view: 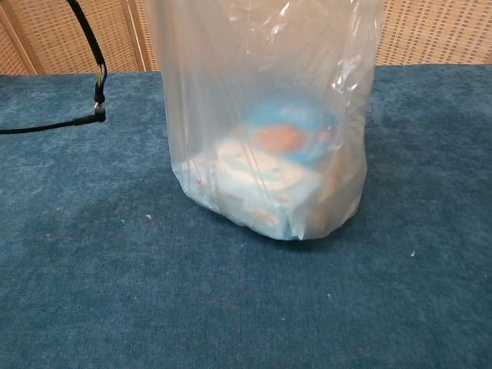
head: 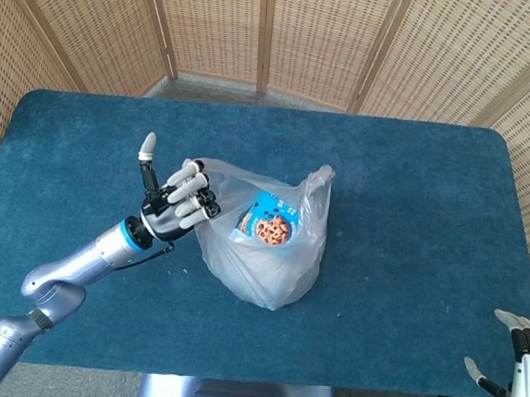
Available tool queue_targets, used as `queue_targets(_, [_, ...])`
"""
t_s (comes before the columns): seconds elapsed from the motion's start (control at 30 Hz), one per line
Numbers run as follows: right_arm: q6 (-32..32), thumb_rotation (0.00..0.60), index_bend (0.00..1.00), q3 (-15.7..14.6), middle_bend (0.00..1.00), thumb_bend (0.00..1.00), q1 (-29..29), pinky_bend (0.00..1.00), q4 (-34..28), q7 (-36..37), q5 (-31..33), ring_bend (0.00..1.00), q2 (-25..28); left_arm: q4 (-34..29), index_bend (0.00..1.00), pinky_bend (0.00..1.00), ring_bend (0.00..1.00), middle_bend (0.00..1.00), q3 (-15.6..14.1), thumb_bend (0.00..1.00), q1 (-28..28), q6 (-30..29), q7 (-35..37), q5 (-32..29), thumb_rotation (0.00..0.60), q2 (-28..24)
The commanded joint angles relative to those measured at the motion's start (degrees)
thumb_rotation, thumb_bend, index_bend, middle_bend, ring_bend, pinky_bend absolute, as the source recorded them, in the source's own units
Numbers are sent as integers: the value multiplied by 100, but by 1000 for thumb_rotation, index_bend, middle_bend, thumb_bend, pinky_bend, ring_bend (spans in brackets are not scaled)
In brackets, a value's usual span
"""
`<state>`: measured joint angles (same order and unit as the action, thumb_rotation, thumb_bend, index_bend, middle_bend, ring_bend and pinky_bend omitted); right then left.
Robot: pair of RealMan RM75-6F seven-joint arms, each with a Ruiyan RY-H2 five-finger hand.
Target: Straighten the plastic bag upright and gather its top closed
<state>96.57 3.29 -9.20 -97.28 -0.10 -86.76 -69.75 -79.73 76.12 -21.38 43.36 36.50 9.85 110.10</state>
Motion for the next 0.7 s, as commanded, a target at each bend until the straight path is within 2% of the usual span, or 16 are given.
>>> queue_targets(0.03, [-12, 600, 223, 3, 245, 168, 6, 125, -7, -10, 11, 179, 7, 14, 800, 914, 937, 802, 88, 133, -51, 170, -201, -133, 0, 88])
queue_targets(0.13, [-30, 600, 223, 16, 245, 169, 15, 125, -21, -15, 34, 179, 47, -17, 800, 797, 885, 802, -25, 134, -60, 129, -387, -53, 0, -17])
queue_targets(0.23, [-94, 600, 223, 48, 245, 169, 60, 126, -47, 45, 52, 179, 164, -259, 790, 754, 801, 779, -172, 134, 78, -164, -367, 4, 0, -197])
queue_targets(0.3, [-155, 600, 223, 83, 245, 169, 114, 127, -72, 131, 47, 179, 251, -397, 764, 715, 727, 729, -253, 134, 168, -321, -400, 68, 0, -315])
queue_targets(0.43, [-323, 600, 223, 270, 245, 169, 355, 135, -62, 587, -22, 179, 444, -756, 716, 680, 665, 684, -428, 134, 366, -814, -475, 255, 0, -597])
queue_targets(0.57, [-412, 600, 219, 428, 245, 169, 564, 143, 39, 1053, -121, 179, 510, -941, 698, 671, 637, 656, -504, 134, 446, -1055, -422, 256, 0, -721])
queue_targets(0.7, [-480, 600, 216, 826, 245, 169, 1058, 160, 360, 1893, -343, 179, 421, -1152, 697, 671, 637, 654, -584, 134, 552, -1201, -474, 336, 0, -888])
